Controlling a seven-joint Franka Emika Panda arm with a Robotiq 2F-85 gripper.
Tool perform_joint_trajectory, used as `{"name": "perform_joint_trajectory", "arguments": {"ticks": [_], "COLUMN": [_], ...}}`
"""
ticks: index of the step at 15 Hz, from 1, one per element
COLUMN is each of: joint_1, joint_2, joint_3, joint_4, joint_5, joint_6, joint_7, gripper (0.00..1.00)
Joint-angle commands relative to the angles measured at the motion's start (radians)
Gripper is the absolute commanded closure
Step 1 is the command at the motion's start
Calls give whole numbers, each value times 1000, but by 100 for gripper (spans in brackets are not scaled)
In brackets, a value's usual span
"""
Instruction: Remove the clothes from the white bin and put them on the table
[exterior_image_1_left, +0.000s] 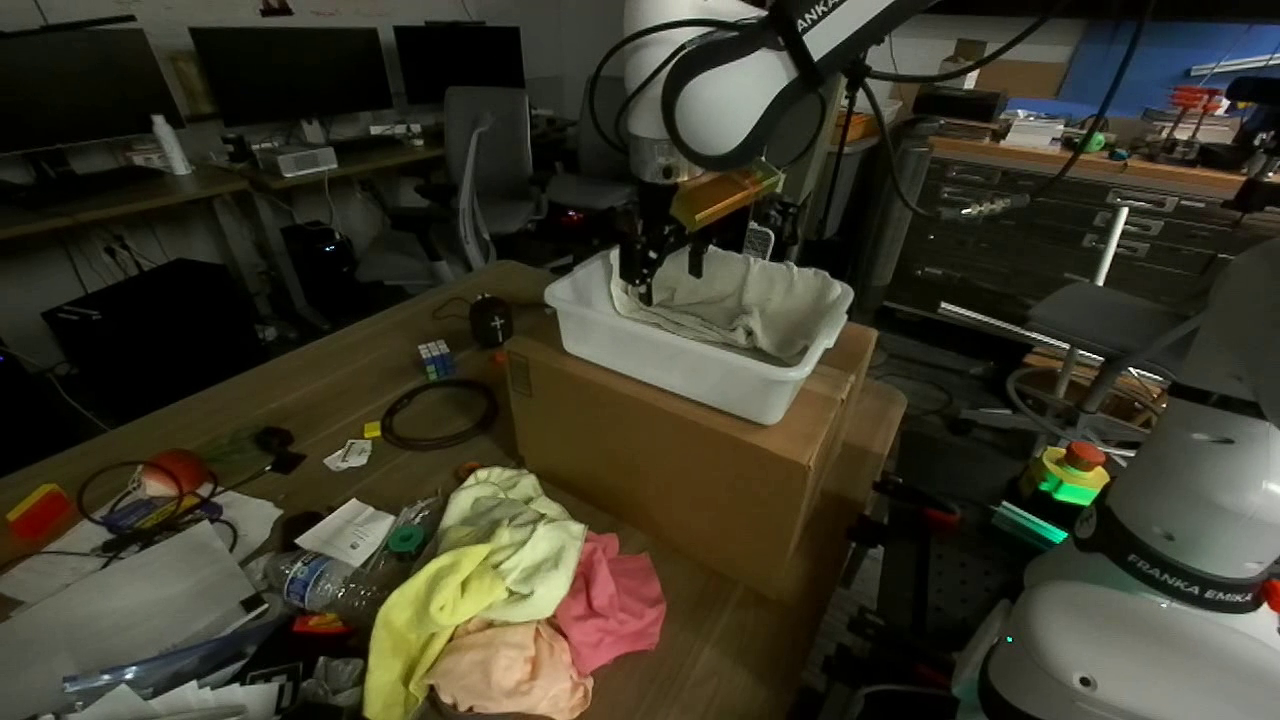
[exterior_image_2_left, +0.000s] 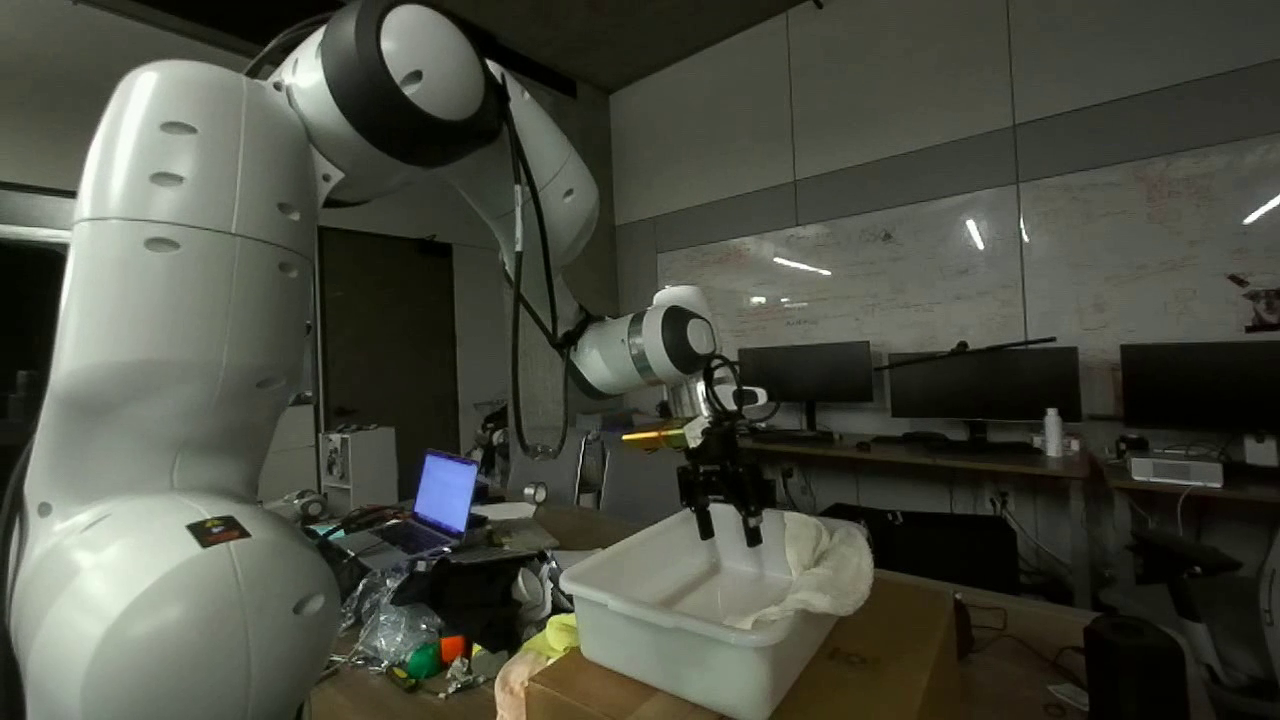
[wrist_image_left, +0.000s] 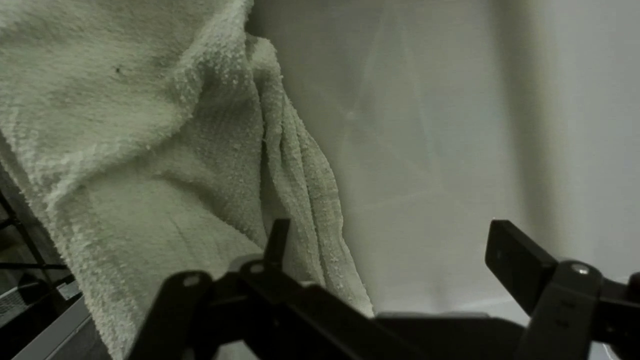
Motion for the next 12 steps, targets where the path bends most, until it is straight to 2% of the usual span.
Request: {"name": "perform_joint_trajectory", "arguments": {"ticks": [1,6,12], "joint_1": [10,27,56], "joint_2": [28,68,103], "joint_3": [-20,-48,-87], "joint_4": [4,6,2], "joint_5": [-28,-132,-317], "joint_6": [77,125,140], "joint_7": [42,145,382], "gripper": [0,0,0]}}
